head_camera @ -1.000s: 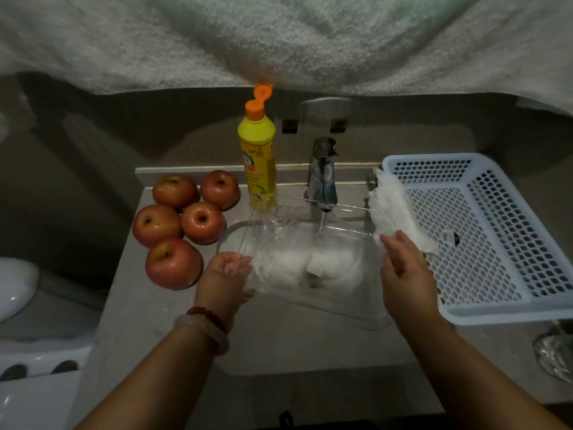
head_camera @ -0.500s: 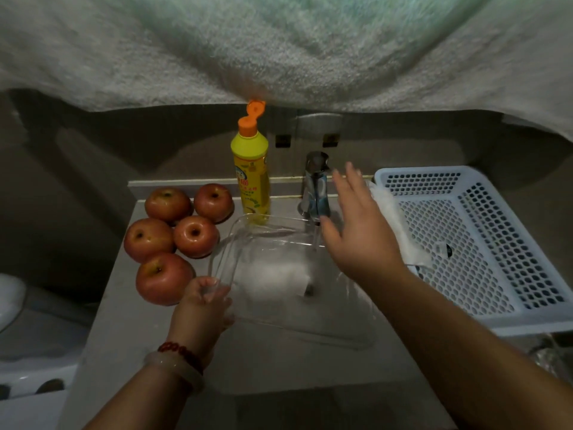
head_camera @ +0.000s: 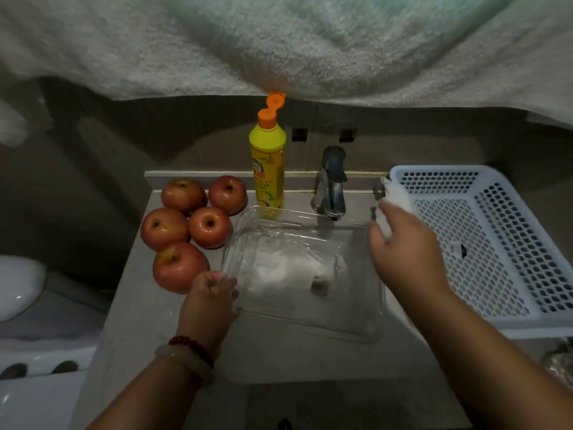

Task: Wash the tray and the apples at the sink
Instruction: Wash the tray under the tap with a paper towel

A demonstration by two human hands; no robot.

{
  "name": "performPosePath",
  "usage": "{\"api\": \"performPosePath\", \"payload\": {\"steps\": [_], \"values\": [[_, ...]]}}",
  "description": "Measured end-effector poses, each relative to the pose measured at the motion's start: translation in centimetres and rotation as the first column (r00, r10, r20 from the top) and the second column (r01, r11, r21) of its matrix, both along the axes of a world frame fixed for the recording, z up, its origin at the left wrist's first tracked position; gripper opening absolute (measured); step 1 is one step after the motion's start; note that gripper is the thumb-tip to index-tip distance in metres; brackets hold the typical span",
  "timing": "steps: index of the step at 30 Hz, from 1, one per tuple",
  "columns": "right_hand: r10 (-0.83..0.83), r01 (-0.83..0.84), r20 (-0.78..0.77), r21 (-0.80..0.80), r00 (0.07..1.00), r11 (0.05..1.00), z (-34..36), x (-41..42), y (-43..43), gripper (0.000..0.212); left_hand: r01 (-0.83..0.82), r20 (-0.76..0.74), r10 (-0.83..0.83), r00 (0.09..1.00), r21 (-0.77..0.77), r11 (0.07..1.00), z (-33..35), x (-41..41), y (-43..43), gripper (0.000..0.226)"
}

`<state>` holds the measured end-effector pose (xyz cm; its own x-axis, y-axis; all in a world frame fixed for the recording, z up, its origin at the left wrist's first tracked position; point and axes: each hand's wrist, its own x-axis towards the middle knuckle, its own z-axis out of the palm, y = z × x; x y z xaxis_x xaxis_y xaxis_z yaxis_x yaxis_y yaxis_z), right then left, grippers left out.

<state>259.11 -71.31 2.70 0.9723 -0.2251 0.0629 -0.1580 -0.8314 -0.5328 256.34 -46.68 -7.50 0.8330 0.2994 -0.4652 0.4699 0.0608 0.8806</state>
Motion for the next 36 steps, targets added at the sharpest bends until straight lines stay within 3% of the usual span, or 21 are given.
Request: {"api": "performPosePath", "payload": {"steps": [3, 7, 10, 13, 19, 26, 32, 36], "values": [[-0.044, 0.039, -0.21, -0.026, 0.977, 0.999, -3.0, -2.5, -1.2, 0.03, 0.004, -0.018, -0.004, 1.0, -0.027, 1.0, -0.3, -0.2, 0.1, 0.009], [-0.094, 0.183, -0.339, 0.241, 0.936, 0.953, -7.0, -2.2, -2.4, 0.015, 0.071, -0.028, -0.069, 0.997, 0.082, 0.994, -0.4, -0.1, 0.2, 0.014], [-0.144, 0.317, -0.414, 0.388, 0.899, 0.865, -8.6, -1.8, -2.7, 0.01, 0.163, -0.032, -0.161, 0.987, 0.274, 0.948, -0.3, 0.0, 0.7, 0.014], [-0.153, 0.311, -0.397, 0.371, 0.905, 0.875, -9.0, -1.9, -2.8, 0.011, 0.276, -0.093, -0.261, 0.961, 0.414, 0.867, -0.3, 0.2, 1.7, 0.01], [-0.161, 0.271, -0.338, 0.31, 0.927, 0.911, -9.6, -2.3, -2.8, 0.014, 0.432, -0.118, -0.432, 0.894, 0.481, 0.763, 0.5, 0.6, 2.6, 0.028], [-0.194, 0.276, -0.231, 0.41, 0.953, 0.869, -9.4, -2.9, -2.6, 0.02, 0.308, 0.019, -0.401, 0.916, 0.608, 0.732, 1.2, 0.5, 3.4, 0.014], [-0.207, 0.252, -0.152, 0.407, 0.967, 0.878, -8.2, -3.4, -2.1, 0.007, 0.252, 0.071, -0.449, 0.891, 0.745, 0.618, 0.8, 0.7, 3.9, 0.016], [-0.218, 0.223, -0.059, 0.395, 0.974, 0.891, -7.8, -3.5, -2.0, 0.009, 0.234, 0.119, -0.443, 0.888, 0.713, 0.661, 0.2, 0.6, 4.3, 0.022]]}}
